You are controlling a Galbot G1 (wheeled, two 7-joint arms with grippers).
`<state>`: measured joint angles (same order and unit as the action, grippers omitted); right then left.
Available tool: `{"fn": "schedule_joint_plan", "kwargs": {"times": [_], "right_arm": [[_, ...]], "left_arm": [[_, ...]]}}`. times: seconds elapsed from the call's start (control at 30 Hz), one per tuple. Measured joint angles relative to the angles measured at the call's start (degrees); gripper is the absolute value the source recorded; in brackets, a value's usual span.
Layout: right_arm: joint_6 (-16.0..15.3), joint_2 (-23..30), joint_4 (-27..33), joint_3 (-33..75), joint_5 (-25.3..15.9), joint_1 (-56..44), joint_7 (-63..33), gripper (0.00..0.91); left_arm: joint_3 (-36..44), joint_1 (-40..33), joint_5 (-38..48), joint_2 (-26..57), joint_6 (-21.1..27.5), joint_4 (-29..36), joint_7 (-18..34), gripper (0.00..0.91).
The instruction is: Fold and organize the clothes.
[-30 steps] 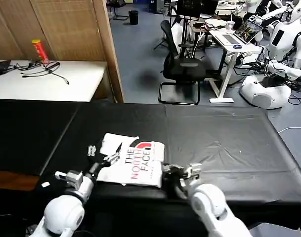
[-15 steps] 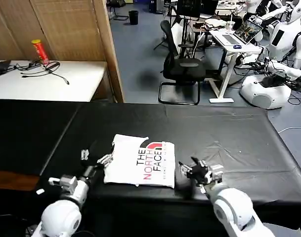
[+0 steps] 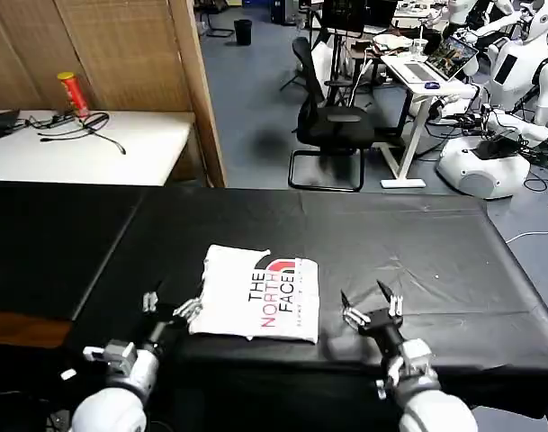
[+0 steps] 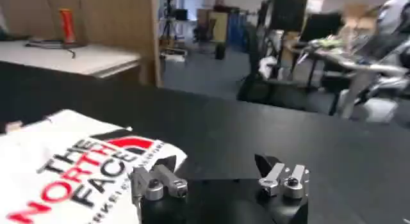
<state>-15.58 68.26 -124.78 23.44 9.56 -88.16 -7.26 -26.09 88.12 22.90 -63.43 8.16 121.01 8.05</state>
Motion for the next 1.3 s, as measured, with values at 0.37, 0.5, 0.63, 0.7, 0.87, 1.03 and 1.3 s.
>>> {"fn": "schedule_joint_plan", "kwargs": {"times": [0.37,0.5,0.63,0.7,0.87,1.03,1.3], "right_arm": [[15.56,-0.1,-0.91,-0.43,-5.66,-12.81,-6.97,0.878],[17.53,-0.12,-2.2,-0.05,-5.89,-17.73,-9.3,0.878],[17.83,-0.06,-3.85,0.33,-5.92,-22.21,-11.67,0.878],[17.63,0.14,-4.76,0.59,-5.79,-24.13,-12.97,0.878],[14.32,0.98,-6.99,1.07,-3.14,-28.09,-15.64,0.878],[12.75,1.38,-8.83,0.85,-1.52,-30.97,-16.0,0.878],[12.67,1.41,-9.34,0.78,-1.44,-31.98,-15.99,0.878]], "left_arm": [[-2.06,11.36,-1.58,-0.76,-2.21,3.62,3.26,0.878],[-3.27,15.57,-1.55,-0.8,-3.73,4.43,3.64,0.878],[-4.93,19.59,-1.25,-0.62,-4.82,5.45,3.28,0.878],[-5.68,21.8,-1.32,-0.55,-4.79,5.97,3.36,0.878],[-7.47,26.54,-1.81,-0.7,-4.6,7.12,3.84,0.878],[-7.88,28.94,-1.83,-0.85,-4.43,8.36,3.75,0.878],[-8.0,29.35,-1.67,-1.07,-3.57,9.68,3.7,0.878]]}}
